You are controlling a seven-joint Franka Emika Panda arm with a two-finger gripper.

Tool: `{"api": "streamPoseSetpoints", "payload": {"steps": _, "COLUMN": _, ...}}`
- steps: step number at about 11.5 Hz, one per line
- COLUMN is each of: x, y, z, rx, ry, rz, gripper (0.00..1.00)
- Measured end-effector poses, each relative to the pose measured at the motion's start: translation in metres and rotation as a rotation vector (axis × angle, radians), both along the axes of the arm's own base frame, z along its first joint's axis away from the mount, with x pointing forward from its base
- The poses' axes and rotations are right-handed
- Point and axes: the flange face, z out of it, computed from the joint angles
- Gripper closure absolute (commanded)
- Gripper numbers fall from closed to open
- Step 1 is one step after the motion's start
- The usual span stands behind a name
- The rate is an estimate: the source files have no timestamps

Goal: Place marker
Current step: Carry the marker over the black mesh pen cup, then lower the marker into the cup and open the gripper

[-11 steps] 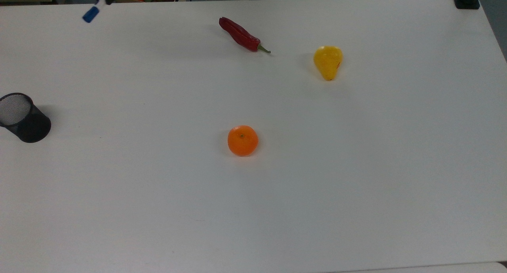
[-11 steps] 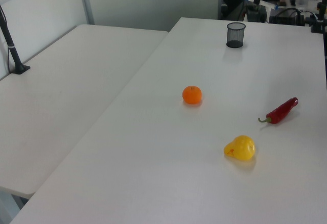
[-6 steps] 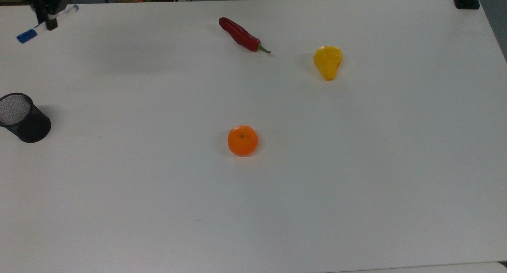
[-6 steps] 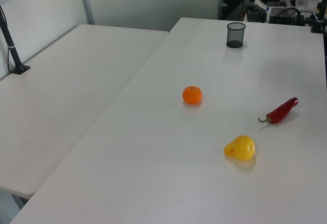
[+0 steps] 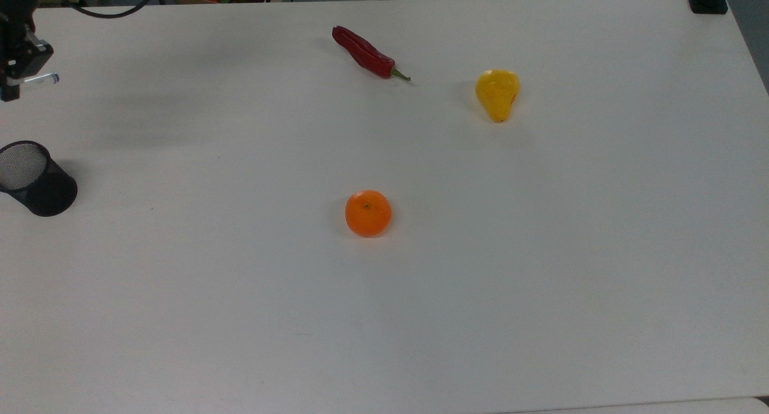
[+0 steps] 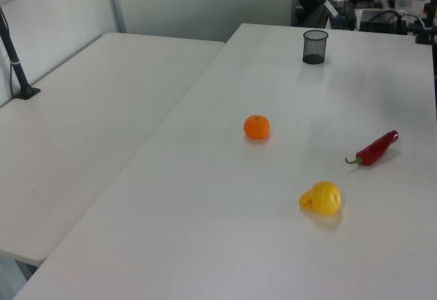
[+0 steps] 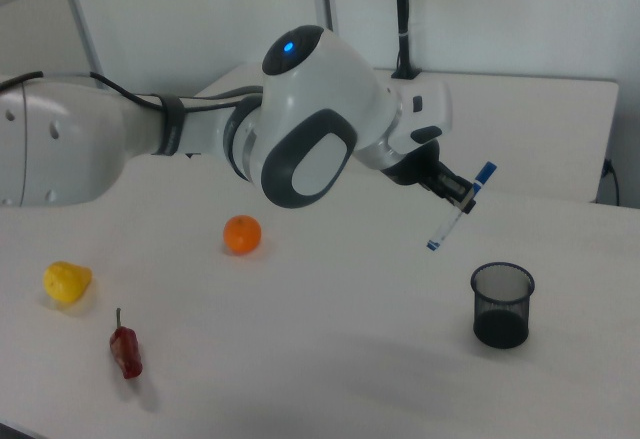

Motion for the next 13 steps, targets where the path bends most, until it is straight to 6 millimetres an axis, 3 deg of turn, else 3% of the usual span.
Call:
{"api": "streamPoseSetpoints", "payload": {"steps": 3, "x": 0.012, "y": -0.022, "z": -0.033, "rx": -0.079, "ry": -0.125, "rz": -0.015, "gripper": 1.0}}
{"api": "streamPoseSetpoints", "payload": {"steps": 7, "x": 0.012, "y": -0.05, "z": -0.077, "rx": -0.14, "ry": -0.228, "rz": -0.048, "gripper": 1.0}}
{"api": "streamPoseSetpoints", "payload": {"steps": 13, "x": 0.017, "y": -0.049, "z": -0.119, "rx": -0.199, "ry": -0.365, "rz": -0.052, "gripper": 1.0}}
